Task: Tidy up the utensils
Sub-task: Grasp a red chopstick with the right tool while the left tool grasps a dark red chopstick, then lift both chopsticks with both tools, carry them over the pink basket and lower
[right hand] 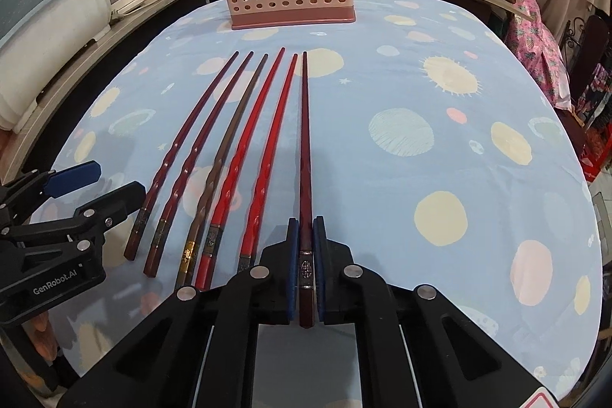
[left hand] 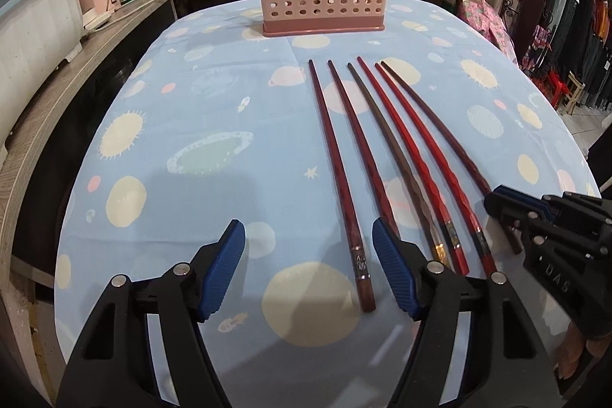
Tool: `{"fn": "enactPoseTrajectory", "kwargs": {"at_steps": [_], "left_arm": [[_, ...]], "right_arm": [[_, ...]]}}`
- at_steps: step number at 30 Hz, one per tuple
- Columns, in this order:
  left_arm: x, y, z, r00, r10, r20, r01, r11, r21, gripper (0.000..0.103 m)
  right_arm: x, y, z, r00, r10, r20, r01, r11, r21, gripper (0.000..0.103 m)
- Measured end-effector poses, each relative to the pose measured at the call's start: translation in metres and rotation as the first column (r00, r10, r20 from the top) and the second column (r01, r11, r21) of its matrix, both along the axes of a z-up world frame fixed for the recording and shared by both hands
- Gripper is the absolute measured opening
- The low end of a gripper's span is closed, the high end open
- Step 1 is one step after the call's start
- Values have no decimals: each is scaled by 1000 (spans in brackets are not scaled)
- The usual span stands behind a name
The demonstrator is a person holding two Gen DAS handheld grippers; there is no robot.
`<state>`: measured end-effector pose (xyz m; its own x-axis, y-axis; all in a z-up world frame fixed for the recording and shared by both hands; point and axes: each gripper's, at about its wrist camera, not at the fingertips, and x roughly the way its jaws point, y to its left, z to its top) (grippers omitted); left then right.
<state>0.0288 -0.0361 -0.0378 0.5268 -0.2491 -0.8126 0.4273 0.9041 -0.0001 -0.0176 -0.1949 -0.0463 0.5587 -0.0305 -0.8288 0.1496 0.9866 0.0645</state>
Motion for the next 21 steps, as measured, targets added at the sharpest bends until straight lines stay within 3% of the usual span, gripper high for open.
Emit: {"fn": "enactPoseTrajectory", "kwargs": {"at_steps": [11, 12, 14, 16, 18, 21], "left_arm": [[-4, 3, -9, 999, -4, -39, 4, 1000, 5, 56], [-4, 2, -10, 999, -5, -46, 5, 1000, 8, 48], [-4, 2, -12, 999, -4, -49, 4, 1000, 13, 45], [-3, 3, -11, 999, -3, -48, 3, 1000, 11, 33], [-1, 4, -10, 999, 0, -51, 0, 1000, 9, 12], [2, 8, -8, 997, 0, -76, -1, 1000, -13, 7]], "right_arm": [[-8, -6, 0, 1000, -20, -1, 20, 1000, 6, 7], [-8, -7, 0, 1000, -21, -1, 21, 1000, 7, 7], [-9, -8, 0, 1000, -24, -1, 24, 1000, 9, 6], [-9, -8, 0, 1000, -25, -1, 25, 1000, 11, 6], [-9, -9, 1, 1000, -25, -2, 25, 1000, 14, 6], [-9, -10, 4, 1000, -24, 6, 24, 999, 22, 7]]}}
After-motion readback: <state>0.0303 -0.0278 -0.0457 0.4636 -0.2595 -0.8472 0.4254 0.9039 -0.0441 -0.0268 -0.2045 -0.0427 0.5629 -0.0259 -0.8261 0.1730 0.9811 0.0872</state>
